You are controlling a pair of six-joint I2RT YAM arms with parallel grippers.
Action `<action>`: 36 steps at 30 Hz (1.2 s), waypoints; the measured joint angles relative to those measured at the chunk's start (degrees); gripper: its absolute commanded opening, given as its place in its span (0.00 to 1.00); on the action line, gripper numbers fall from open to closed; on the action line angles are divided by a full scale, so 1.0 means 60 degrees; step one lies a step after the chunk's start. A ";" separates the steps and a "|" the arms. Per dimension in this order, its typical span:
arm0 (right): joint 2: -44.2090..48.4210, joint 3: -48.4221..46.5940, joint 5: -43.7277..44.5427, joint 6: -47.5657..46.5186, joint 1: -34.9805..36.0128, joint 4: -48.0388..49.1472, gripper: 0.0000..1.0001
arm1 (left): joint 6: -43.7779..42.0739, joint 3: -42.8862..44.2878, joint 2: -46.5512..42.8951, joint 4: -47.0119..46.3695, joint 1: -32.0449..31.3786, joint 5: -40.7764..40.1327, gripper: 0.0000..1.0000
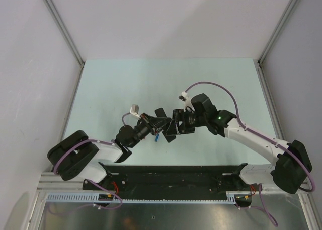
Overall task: Load the batteries into the remote control
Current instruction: Load the battery cover into the remote control.
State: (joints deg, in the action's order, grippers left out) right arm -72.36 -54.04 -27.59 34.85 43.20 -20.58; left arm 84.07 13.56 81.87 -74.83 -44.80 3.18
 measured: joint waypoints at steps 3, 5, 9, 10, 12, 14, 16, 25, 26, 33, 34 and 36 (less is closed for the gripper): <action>-0.0047 0.0069 -0.0138 -0.0022 -0.0036 0.0080 0.68 | 0.0000 0.0000 -0.0117 -0.0007 0.0000 0.0007 0.00; -0.0051 0.0117 -0.0266 -0.0025 -0.0066 0.0175 0.63 | -0.0004 0.0000 -0.0178 -0.0011 0.0000 0.0011 0.00; -0.0047 0.0273 -0.0612 0.0026 -0.0200 0.0539 0.56 | -0.0011 0.0000 -0.0211 0.0004 0.0000 0.0011 0.00; -0.0047 0.0321 -0.0688 0.0036 -0.0259 0.0608 0.54 | -0.0015 0.0000 -0.0211 0.0029 0.0000 0.0011 0.00; -0.0025 0.0503 -0.0925 0.0157 -0.0353 0.0903 0.52 | -0.0018 0.0000 -0.0211 0.0124 0.0000 0.0011 0.00; 0.0004 0.0637 -0.1096 0.0255 -0.0426 0.1075 0.50 | -0.0033 0.0000 -0.0211 0.0193 0.0000 0.0011 0.00; 0.0036 0.0729 -0.1213 0.0291 -0.0488 0.1217 0.48 | -0.0029 0.0000 -0.0211 0.0251 0.0000 0.0011 0.00; 0.0255 0.1242 -0.1891 0.0699 -0.0860 0.2036 0.40 | -0.0011 0.0004 -0.0219 0.0280 0.0000 0.0047 0.00; 0.0255 0.1275 -0.1942 0.0725 -0.0867 0.2120 0.39 | -0.0011 0.0004 -0.0229 0.0280 0.0000 0.0051 0.00; 0.0313 0.1534 -0.2346 0.1100 -0.0903 0.2820 0.26 | -0.0022 0.0004 -0.0430 0.0350 -0.0004 0.0157 0.00; 0.0328 0.1592 -0.2404 0.1169 -0.0907 0.2940 0.25 | -0.0018 0.0004 -0.0470 0.0350 0.0000 0.0189 0.00; 0.0368 0.1763 -0.2554 0.1377 -0.0929 0.3279 0.20 | -0.0025 0.0004 -0.0528 0.0350 0.0007 0.0266 0.00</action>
State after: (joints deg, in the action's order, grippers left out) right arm -70.15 -43.46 -42.92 43.11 37.63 -0.91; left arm 83.92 13.58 78.70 -72.73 -44.75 4.78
